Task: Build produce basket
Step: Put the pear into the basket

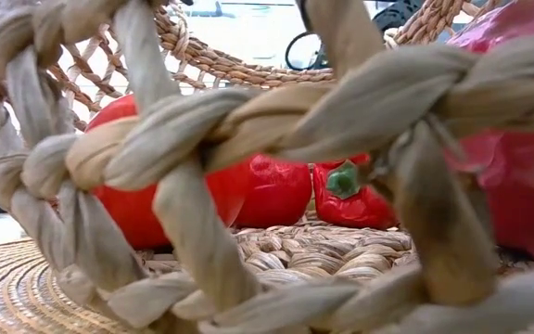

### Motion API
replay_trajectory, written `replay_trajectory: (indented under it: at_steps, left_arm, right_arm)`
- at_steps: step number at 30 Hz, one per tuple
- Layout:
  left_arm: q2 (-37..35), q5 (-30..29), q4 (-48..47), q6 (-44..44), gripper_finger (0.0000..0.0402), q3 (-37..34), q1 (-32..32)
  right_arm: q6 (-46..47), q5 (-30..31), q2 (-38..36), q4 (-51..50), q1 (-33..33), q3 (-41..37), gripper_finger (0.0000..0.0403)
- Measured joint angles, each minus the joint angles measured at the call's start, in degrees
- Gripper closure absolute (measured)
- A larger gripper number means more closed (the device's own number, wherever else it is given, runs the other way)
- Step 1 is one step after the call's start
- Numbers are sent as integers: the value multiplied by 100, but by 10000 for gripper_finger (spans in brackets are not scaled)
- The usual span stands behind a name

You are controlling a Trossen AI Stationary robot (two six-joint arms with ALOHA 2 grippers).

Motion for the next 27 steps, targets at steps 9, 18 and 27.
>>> replay_trajectory:
  at_steps: [9, 18, 27]
  left_arm:
    - [11, 15, -18, -136, 14, -195, -31]
    - [9, 15, -24, -320, 14, -366, -76]
    - [8, -96, 85, -389, 14, -366, -79]
  right_arm:
    - [207, 82, 225, -6, 1, 13, 93]
    - [545, 390, -38, -3, 55, -41, 180]
    - [774, 467, -656, -78, -11, -72, 305]
